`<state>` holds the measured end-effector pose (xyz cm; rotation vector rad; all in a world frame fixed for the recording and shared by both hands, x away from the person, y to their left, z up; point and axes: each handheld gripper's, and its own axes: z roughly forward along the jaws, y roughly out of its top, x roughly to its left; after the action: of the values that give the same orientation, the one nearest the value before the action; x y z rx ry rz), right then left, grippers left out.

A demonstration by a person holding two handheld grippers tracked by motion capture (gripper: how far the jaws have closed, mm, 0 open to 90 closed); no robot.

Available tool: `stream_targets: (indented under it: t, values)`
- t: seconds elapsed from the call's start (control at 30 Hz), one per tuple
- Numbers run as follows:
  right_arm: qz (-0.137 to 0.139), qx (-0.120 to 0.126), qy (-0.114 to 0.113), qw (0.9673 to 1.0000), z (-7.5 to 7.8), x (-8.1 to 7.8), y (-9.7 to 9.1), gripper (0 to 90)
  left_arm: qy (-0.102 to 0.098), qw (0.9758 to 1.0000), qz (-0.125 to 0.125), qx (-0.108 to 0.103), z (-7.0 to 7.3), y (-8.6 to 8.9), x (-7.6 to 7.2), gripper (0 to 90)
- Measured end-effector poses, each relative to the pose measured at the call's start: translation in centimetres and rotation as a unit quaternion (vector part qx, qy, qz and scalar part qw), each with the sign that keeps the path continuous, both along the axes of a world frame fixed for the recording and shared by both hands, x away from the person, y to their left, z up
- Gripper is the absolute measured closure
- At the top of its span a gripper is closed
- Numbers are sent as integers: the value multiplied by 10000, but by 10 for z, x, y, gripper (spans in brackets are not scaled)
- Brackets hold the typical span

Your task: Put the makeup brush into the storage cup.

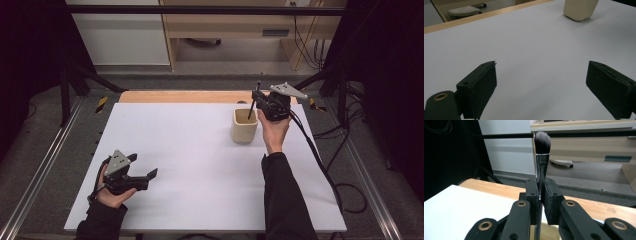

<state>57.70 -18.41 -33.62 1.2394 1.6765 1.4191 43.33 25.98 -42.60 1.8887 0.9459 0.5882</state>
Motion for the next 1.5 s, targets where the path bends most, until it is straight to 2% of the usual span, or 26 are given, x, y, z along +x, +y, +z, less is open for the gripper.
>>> stream_targets:
  t: [0.47, 0.87, 1.07, 1.1, 1.3, 1.5]
  values:
    - [-29, 109, 239, 9997, -23, 7, -6, 832, 7, 10000, -10, -1, 0, 0, 0, 94]
    - [-43, -70, 447, 9990, -42, 10, 1, 832, -41, 10000, -1, -5, 0, 0, 0, 93]
    - [-85, -82, 580, 9982, -54, 11, 1, 832, -42, 10000, 3, -10, 0, 1, 0, 94]
    - [-96, -152, 574, 9982, -57, 11, 2, 831, -44, 10000, 3, -10, 0, 1, 0, 93]
    - [-76, -289, 602, 9977, -63, 11, 7, 831, -42, 10000, -1, -2, 0, 1, 0, 94]
    - [-110, -286, 690, 9971, -66, 11, 10, 830, -50, 10000, 8, -17, 1, 1, 0, 93]
